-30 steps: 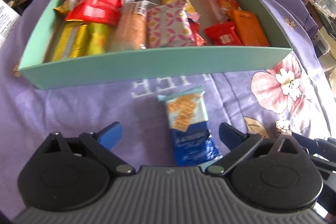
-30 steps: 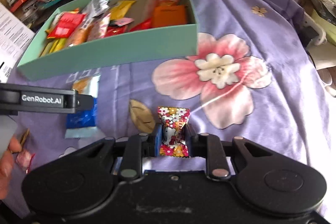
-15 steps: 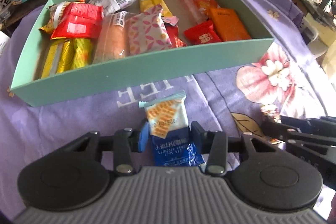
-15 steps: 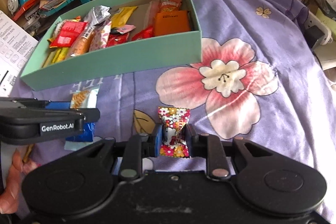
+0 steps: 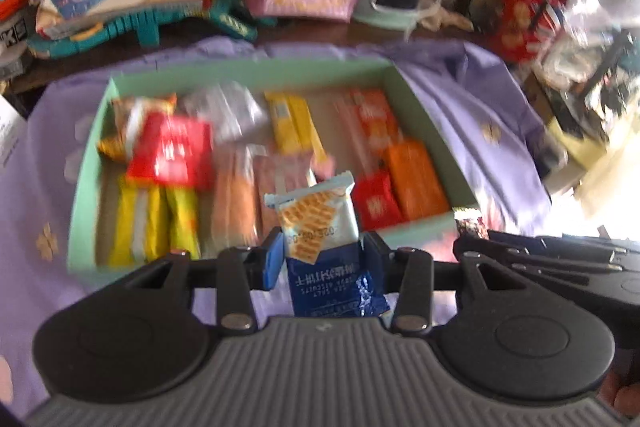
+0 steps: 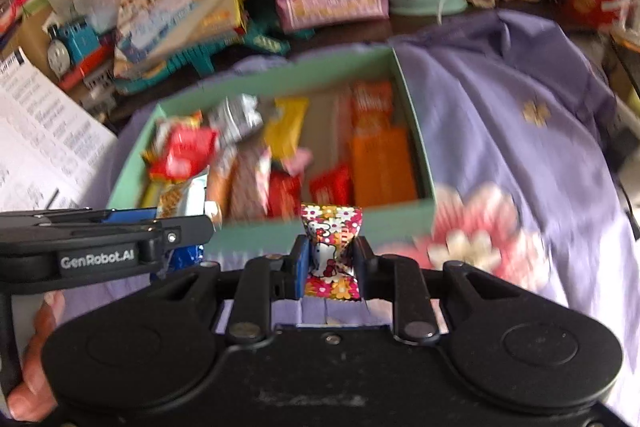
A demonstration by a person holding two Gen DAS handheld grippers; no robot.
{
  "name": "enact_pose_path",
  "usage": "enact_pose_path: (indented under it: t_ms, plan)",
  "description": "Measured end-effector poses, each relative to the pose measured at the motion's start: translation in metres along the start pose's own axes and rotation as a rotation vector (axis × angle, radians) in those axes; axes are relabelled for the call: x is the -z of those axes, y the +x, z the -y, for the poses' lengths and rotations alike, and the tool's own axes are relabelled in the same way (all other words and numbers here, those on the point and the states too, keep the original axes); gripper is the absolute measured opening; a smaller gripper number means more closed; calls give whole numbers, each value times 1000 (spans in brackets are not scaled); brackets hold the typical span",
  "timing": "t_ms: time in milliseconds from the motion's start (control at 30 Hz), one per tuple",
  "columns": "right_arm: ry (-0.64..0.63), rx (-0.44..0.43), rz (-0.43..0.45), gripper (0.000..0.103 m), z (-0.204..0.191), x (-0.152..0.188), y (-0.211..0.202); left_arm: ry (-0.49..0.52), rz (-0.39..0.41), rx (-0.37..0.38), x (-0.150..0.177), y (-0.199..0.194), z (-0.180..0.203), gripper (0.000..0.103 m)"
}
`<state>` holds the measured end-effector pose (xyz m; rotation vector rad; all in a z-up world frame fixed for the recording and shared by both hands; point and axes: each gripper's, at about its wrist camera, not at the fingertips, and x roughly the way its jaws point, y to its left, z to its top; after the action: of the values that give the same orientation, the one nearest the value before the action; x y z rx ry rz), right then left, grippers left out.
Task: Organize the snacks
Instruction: 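Lower the blue cracker packet and floral candy into the box and open both tools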
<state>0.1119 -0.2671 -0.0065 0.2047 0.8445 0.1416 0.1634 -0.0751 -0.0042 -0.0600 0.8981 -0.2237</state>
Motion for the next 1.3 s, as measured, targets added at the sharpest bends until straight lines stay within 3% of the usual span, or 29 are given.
enact_pose_path:
  t_ms: [267,600,700,867,967,1300]
  plan:
    - [94,-24,3,23,4,-62,41,-51,0,-17,-72,42,-13,42]
    - [146,29,1,23,44,-101,84,-47,-39,-10,-115,106,2,42]
    - [169,22,19,30,55,-107,89,-39,-42,-6,-122,122,10,43]
    - [225,32,66,75,68,-110,86,-22,-24,-88,-128,139,20,90]
    - [230,41,77,87,71,-108,85,-24,-33,-92,-124,142,16,93]
    - [216,49,82,103,58,-102,72,-12,-32,-122,-109,123,12,101]
